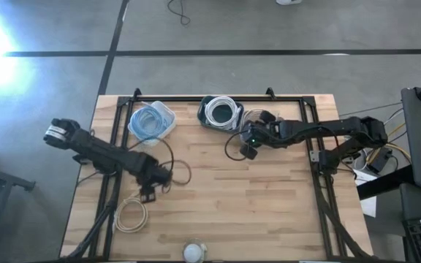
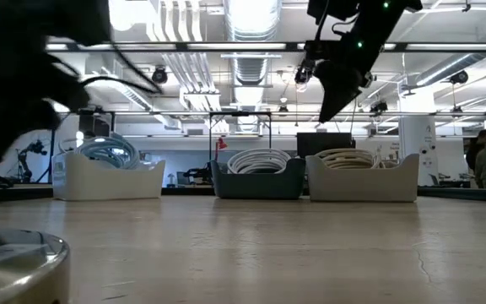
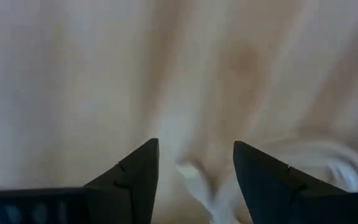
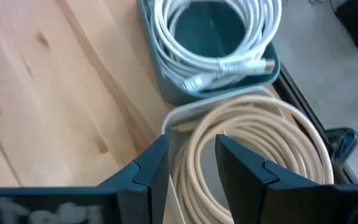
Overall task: Pick & Place USB Port
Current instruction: Put the brown charger cable into the brown bin
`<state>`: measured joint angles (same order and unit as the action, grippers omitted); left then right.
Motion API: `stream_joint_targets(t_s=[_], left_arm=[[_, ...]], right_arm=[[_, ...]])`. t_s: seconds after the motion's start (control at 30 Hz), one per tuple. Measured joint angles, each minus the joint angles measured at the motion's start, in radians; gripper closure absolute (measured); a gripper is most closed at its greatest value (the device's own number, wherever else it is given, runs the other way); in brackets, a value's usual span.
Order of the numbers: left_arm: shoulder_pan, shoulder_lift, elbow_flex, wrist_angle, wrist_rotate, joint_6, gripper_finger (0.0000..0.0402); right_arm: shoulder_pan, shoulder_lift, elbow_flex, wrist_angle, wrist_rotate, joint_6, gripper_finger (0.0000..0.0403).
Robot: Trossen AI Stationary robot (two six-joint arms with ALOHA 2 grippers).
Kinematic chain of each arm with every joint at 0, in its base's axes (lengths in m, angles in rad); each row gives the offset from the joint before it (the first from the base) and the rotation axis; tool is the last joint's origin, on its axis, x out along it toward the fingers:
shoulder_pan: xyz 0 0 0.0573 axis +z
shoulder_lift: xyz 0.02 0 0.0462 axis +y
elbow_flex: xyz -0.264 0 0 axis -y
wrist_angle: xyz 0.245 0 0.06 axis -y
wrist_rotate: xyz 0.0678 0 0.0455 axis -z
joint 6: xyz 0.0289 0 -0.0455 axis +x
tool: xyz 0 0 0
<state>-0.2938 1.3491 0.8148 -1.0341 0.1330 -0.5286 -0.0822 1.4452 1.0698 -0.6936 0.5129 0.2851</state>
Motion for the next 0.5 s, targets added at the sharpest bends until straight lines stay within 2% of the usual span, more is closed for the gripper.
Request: stream_joint_targets(t_s=[0.13, 0.33, 0.43, 0.5], left_arm=[[-0.114, 0.000, -0.045, 0.023, 0.093, -0.081, 0.0204], [-0.254, 0.000, -0.126, 0.193, 0.102, -0.171, 0.0204], [-0.280, 0.000, -0.181, 0.335, 0.103, -0.216, 0.0204], [-0.284, -0.003, -0.213, 0.374, 0.095, -0.230, 0.0204]], right_arm=[[-0.001, 0.000, -0.033, -0.001, 0.001, 0.000, 0.0282], [0.000, 0.000, -0.064, 0.002, 0.002, -0.014, 0.0277], [0.000, 0.000, -0.066, 0.003, 0.001, -0.016, 0.0275], [0.000, 0.000, -0.066, 0.004, 0.002, -0.016, 0.0276]])
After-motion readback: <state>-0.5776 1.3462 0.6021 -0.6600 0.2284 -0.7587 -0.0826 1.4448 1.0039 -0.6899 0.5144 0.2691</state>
